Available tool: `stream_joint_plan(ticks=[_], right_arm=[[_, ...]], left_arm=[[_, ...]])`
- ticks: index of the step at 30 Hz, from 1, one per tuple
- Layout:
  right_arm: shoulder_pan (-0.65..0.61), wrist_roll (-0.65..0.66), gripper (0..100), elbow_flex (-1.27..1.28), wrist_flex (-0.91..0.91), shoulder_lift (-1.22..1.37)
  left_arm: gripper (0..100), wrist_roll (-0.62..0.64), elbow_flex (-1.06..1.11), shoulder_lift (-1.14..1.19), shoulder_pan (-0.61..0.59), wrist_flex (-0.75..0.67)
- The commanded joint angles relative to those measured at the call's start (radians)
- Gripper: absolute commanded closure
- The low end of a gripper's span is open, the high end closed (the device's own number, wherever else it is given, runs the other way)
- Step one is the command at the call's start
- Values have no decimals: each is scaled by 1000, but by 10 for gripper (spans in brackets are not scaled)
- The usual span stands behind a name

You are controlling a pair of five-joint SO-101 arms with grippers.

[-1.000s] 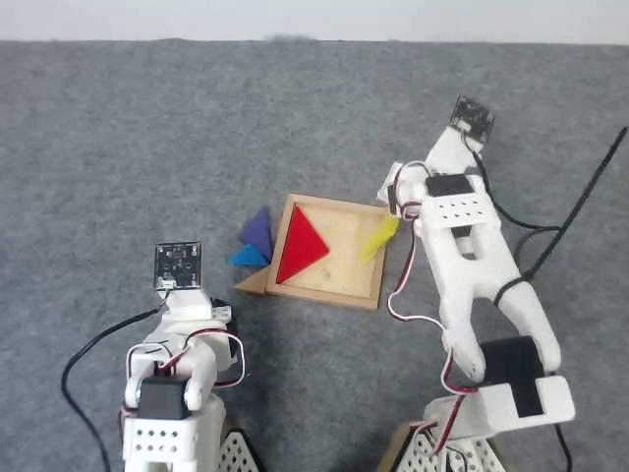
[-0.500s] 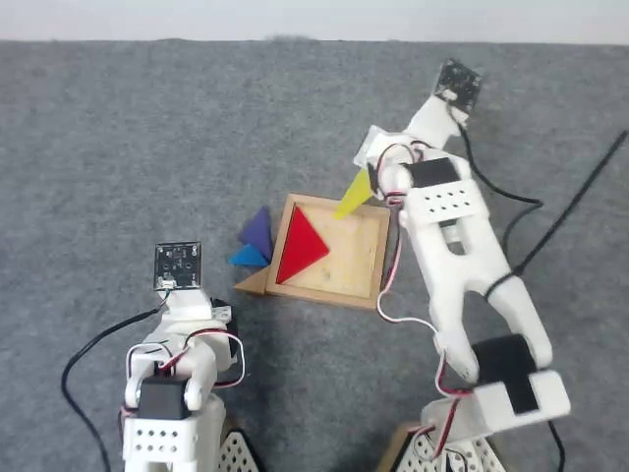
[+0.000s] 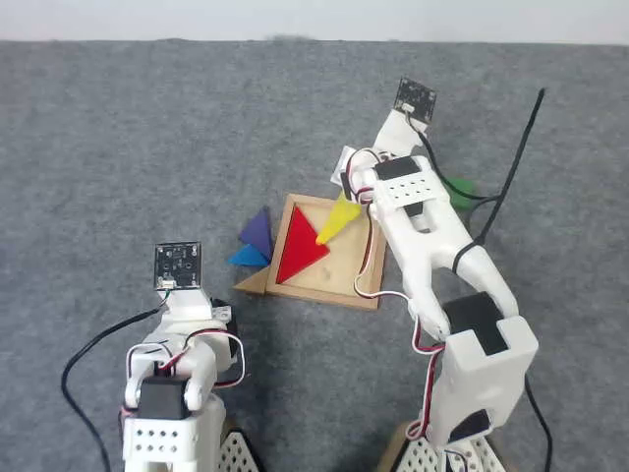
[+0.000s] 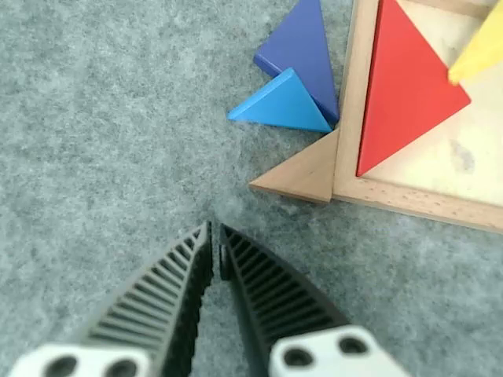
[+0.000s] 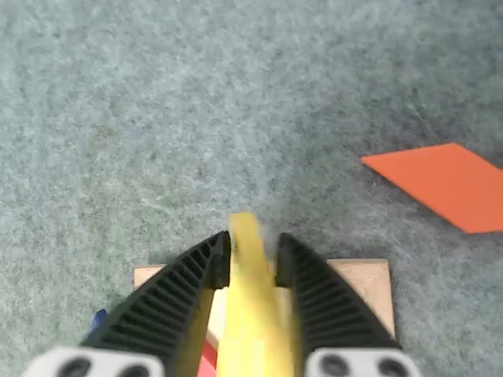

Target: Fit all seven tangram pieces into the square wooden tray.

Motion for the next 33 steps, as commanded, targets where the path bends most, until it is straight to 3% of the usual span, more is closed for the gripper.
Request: stream_joint_plan(ticks=[1,8,12,19,23,28,33], right_arm=[[-4,-8,863,-58,41,-16],[27,-12,902,-63,128,-24],[68,28,977,-55,140,-142],[-7,551,991,206,130,-519],[-39,813,991,508,-15,-552],[-73,954,991,644,-73,-493],[-99,973,991,647,-76,-444]], left_arm=[[987,-9,-12,-20,-6,2],[987,-9,-12,-20,-6,2],[987,-9,-12,-20,-6,2],[987,-9,-12,-20,-6,2],[987,-9,-12,-20,-6,2],[987,-9,-12,-20,-6,2],[987,-9,-12,-20,-6,2]])
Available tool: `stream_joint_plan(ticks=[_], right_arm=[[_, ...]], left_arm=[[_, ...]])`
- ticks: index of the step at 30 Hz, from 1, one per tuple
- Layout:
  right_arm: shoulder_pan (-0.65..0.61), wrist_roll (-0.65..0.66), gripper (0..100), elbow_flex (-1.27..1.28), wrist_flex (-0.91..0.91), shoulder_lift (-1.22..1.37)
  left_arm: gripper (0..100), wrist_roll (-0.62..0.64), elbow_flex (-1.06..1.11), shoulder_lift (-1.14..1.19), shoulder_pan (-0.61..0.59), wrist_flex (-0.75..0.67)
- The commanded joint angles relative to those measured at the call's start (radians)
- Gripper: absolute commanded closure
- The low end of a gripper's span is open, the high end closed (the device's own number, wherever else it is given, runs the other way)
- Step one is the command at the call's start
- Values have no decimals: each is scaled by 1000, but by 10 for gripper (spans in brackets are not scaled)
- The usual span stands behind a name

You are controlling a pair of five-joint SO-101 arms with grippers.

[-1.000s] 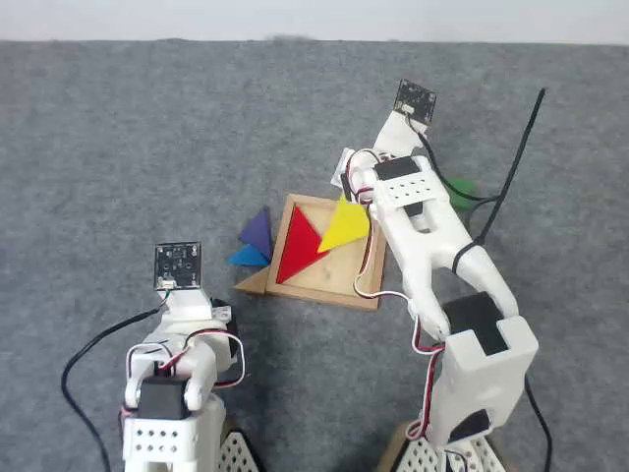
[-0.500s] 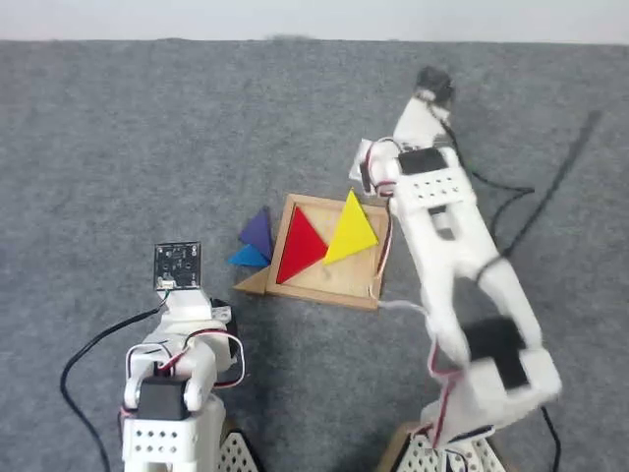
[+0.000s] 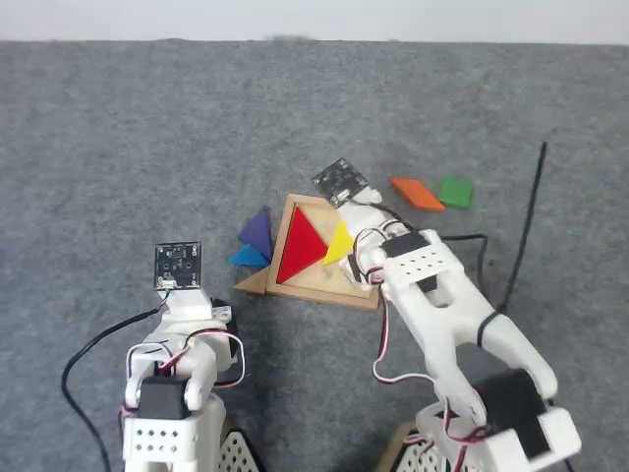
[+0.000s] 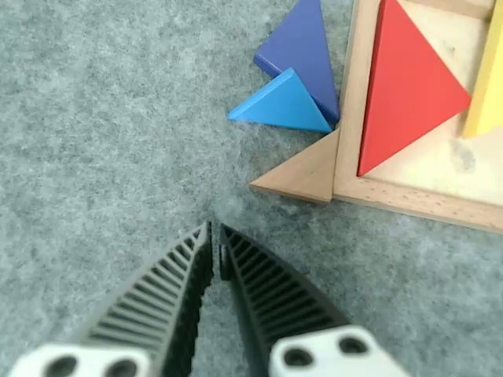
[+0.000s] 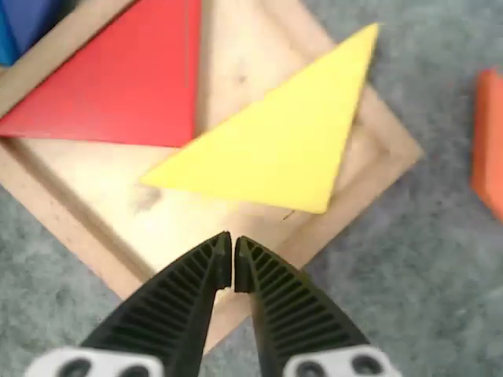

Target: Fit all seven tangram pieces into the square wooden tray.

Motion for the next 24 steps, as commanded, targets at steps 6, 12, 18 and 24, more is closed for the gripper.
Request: stream_joint_plan(ticks=[6,12,18,24], right_arm=[[-24,23,991,-55,-36,88],[-33,20,991,-155,-36,193],[-35,-12,991,-216,-36,217],[-58,-14,991,-238,-39,225]], left_arm=[[987,-9,-12,-20,-6,2],[987,-9,-12,-20,-6,2],[987,-9,-12,-20,-6,2],[987,-9,-12,-20,-6,2]])
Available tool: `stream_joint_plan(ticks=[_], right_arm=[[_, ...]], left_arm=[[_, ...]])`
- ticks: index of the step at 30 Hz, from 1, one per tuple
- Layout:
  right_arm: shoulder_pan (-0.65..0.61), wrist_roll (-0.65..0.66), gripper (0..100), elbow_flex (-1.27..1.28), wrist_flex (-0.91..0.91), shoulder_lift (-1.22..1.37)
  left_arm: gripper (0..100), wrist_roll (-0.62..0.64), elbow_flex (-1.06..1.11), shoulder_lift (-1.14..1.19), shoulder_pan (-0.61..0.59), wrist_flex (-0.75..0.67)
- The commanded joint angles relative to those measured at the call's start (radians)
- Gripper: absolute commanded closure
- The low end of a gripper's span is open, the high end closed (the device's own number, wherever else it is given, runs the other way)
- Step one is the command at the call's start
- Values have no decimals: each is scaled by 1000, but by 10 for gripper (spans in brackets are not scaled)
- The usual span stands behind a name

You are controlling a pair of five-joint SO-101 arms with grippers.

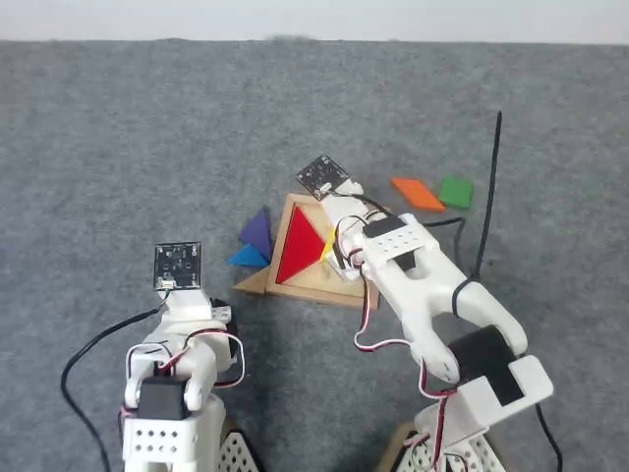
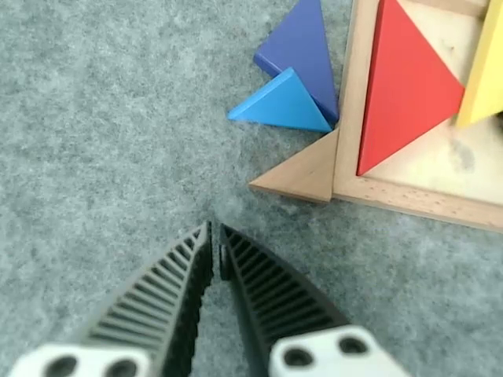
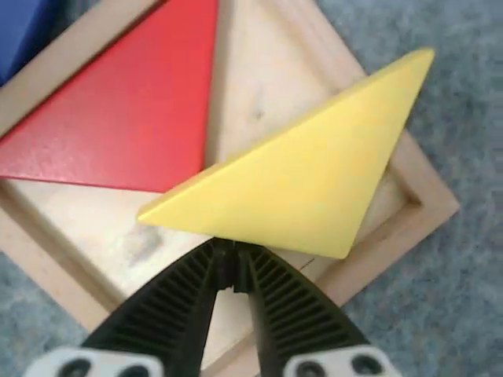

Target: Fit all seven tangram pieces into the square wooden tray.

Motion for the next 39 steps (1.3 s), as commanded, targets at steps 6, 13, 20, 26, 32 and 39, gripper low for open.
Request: stream_joint_plan(ticks=[6,13,20,26,32,39], right_arm=[[-58,-20,991,-58,-91,-13],[-62,-17,991,-89,-127,4],[-74,-17,991,-239,-111,170],[-81,-23,991,-235,-54,87],[-35,-94,991,-285,-62,-35],[12,-110,990,-517,-51,165]], left_arm=[[987,-9,-12,-20,-6,2],[987,-9,-12,-20,-6,2],[987,-9,-12,-20,-6,2],[987,-9,-12,-20,-6,2],[987,-9,-12,-20,-6,2],[987,-9,-12,-20,-6,2]])
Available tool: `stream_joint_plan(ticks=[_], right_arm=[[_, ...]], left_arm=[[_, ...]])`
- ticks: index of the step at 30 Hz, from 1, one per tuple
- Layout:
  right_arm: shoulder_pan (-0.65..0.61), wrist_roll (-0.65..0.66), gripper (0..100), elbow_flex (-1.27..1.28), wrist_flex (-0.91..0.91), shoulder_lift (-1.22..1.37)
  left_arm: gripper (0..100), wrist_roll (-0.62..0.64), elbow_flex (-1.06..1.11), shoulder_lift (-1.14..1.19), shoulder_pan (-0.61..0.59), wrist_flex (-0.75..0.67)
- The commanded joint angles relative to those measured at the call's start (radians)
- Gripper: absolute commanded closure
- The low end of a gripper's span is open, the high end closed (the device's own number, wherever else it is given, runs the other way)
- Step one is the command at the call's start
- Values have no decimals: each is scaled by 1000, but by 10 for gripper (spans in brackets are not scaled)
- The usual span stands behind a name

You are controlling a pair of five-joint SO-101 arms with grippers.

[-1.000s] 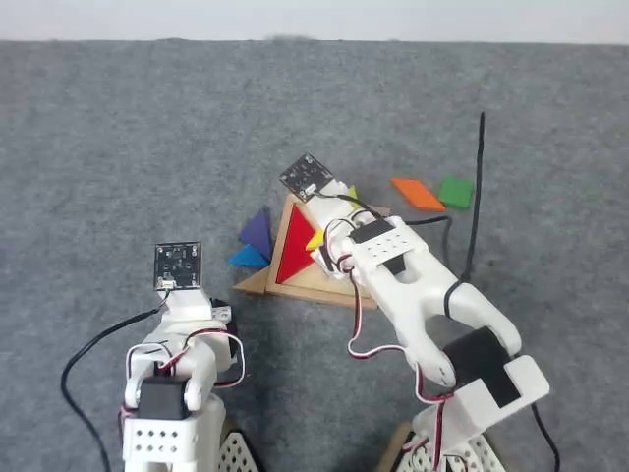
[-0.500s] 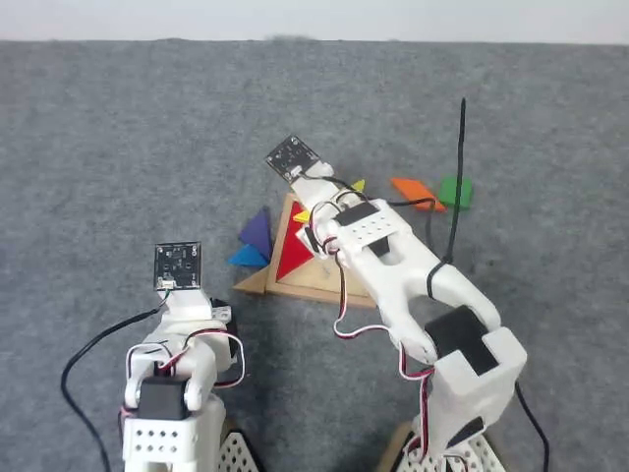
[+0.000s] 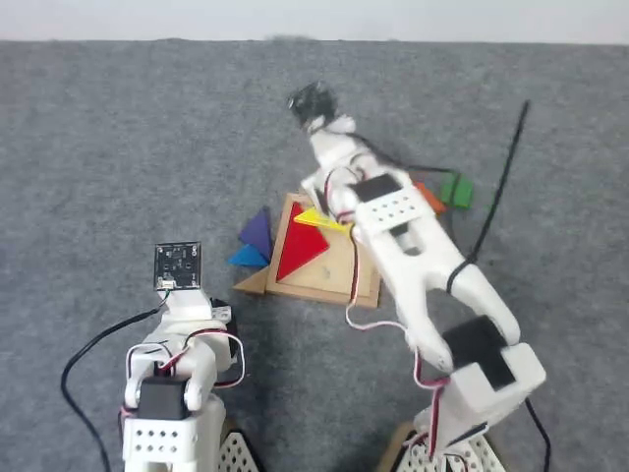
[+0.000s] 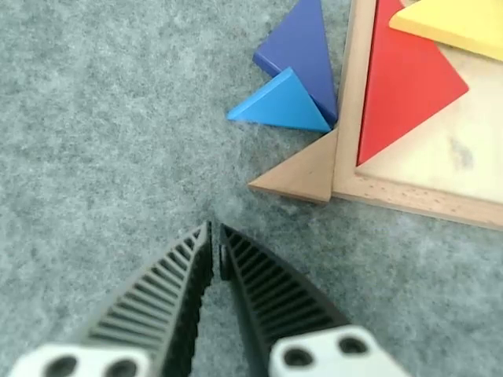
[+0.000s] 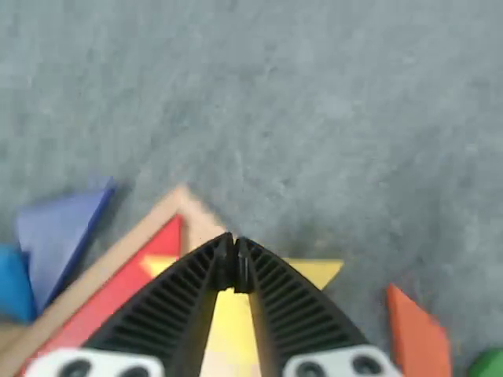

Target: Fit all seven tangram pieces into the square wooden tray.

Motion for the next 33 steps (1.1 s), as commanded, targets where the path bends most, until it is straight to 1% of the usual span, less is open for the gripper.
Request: stream_joint_plan(ticks=[1,5,8,22,26,33], right_arm=[[16,-14,990,-164,21,122],[48,-15,991,-328,104,294],[76,-17,991,-402,177,351],[170,-28,991,-370,282,343],[182,-28,991,-264,245,265],[145,-25,991,12,54,30]], left_arm=[[987,-9,-12,-20,-6,2],[987,-9,-12,-20,-6,2],[987,-9,-12,-20,-6,2],[987,-9,-12,-20,-6,2],[987,-9,-12,-20,-6,2],[987,-9,-12,-20,-6,2]])
